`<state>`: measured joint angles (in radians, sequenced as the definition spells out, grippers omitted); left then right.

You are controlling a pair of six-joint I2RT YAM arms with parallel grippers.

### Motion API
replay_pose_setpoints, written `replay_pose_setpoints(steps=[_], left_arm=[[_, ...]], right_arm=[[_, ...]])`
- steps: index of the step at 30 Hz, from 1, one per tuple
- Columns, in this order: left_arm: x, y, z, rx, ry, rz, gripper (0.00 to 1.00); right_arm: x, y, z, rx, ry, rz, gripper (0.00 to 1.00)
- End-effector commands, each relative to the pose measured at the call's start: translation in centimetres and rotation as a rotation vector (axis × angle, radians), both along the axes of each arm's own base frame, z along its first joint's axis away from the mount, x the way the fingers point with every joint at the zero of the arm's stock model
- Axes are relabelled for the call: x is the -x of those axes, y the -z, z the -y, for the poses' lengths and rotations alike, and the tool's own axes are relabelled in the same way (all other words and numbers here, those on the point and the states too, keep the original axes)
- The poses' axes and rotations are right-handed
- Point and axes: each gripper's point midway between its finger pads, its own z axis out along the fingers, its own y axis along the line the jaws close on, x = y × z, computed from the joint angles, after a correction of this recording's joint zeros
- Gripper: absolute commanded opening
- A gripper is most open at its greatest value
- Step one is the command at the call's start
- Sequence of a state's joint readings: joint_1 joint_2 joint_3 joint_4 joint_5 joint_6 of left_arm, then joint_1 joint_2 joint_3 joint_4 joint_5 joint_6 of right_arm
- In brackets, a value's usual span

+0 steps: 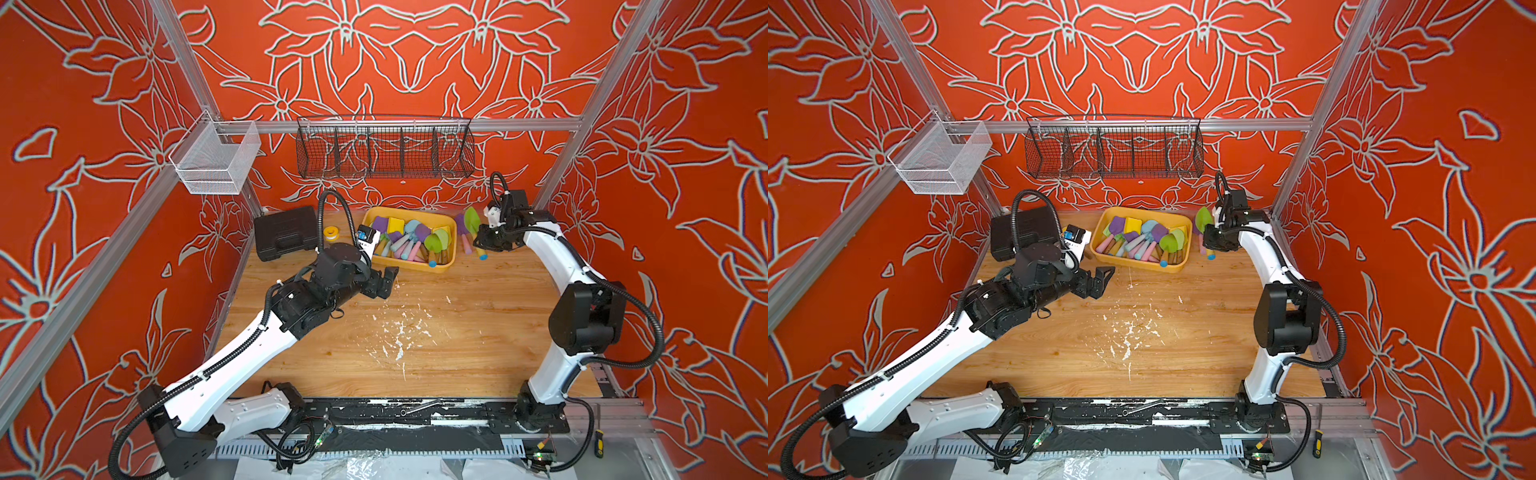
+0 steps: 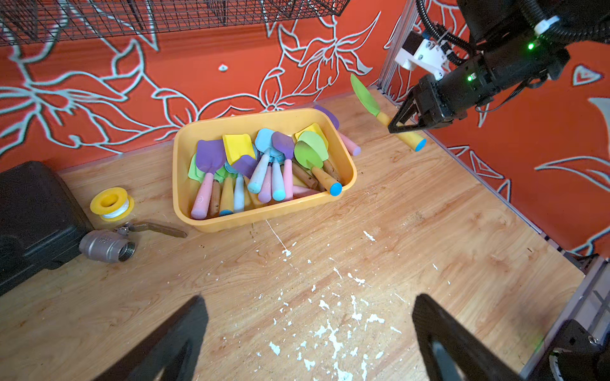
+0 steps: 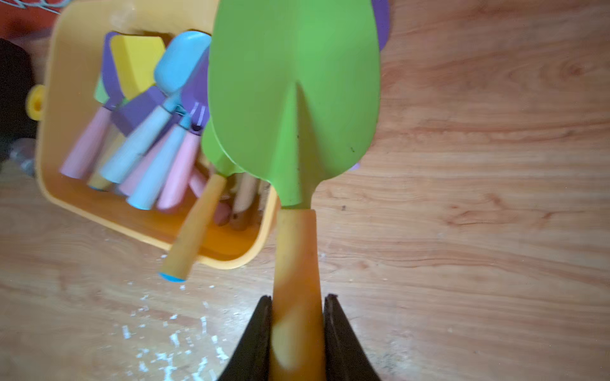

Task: Take the shovel out of the storage box
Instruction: Place the shovel at the center of the board.

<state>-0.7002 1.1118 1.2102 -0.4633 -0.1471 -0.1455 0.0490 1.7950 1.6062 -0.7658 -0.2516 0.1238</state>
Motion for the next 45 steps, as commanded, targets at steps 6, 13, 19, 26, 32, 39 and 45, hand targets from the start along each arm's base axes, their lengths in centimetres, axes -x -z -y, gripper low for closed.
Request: replay_pose_setpoints(steps=[6,13,19,26,32,39,45], left_arm=[[-0.6,-1.0,1.1,-0.007,0.042,0.003,0.97],[-1.2,0.0,2.2,-0.035,0.063,-0.053,0.97],[-2.0,0.5,3.1,-0.039,0.065,-0.090,0.97],[-2.7,0.7,3.7,-0.045,0.056,-0.115,0.97],[-3.0,0.9,3.7,-0.049,0.044,-0.123,0.97],[-3.3,0.8,3.7,-0.047,0.030,-0.123,0.97],[-3.2,1.1,3.5,-0.048,0.023,-0.127,0.97]], right_arm=[[-4.4,1.1,3.4,0.209,-0.108,0.187,0.00],[-8.3,5.1,6.9,0.199,-0.008,0.109,0.00],[-10.6,8.8,8.0,0.164,0.033,0.028,0.00],[-12.9,11.0,8.2,0.135,0.039,-0.016,0.00],[-13.4,12.8,8.2,0.129,0.040,-0.082,0.00],[-12.4,14.2,8.8,0.141,0.066,-0.135,0.00],[-11.9,14.8,9.1,0.153,0.067,-0.147,0.12]])
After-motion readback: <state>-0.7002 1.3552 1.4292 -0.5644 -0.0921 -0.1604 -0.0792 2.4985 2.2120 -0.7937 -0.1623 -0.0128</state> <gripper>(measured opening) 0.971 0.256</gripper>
